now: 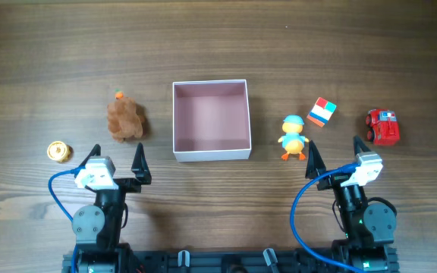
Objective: Pack container
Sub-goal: 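Move the right gripper toward the red toy fire truck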
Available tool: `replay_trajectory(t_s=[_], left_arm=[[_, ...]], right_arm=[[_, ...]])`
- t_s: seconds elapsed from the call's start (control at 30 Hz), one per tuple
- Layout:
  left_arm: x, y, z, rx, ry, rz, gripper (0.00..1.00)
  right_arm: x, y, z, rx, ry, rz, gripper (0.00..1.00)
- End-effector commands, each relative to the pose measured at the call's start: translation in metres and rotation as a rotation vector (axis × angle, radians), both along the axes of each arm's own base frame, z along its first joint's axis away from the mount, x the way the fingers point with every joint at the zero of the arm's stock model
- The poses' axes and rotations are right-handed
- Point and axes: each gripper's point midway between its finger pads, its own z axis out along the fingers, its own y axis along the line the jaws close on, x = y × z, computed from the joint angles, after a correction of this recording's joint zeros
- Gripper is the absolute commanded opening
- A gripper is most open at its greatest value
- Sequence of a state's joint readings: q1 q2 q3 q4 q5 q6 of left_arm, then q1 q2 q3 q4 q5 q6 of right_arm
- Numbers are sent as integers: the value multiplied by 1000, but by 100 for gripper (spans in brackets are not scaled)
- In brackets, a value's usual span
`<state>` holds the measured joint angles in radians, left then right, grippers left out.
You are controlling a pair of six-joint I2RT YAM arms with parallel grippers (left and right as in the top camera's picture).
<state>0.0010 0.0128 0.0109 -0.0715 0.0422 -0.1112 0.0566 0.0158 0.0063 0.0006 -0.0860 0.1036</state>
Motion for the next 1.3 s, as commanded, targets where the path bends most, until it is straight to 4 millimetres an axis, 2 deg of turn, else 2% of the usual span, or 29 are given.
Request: replay_trajectory(t_s=[0.0,1.07,1.23,1.27], left_arm=[[0,0,-2,-8,0,5,100],[0,0,-2,-8,0,5,100],[0,2,3,-8,-19,17,100],[0,2,8,-9,-40,15,100]], right_arm=[[5,4,-26,1,115,17,100],[5,5,-26,8,116,24,100],[5,8,-25,119,133,33,100],[5,8,-16,120,118,36,100]])
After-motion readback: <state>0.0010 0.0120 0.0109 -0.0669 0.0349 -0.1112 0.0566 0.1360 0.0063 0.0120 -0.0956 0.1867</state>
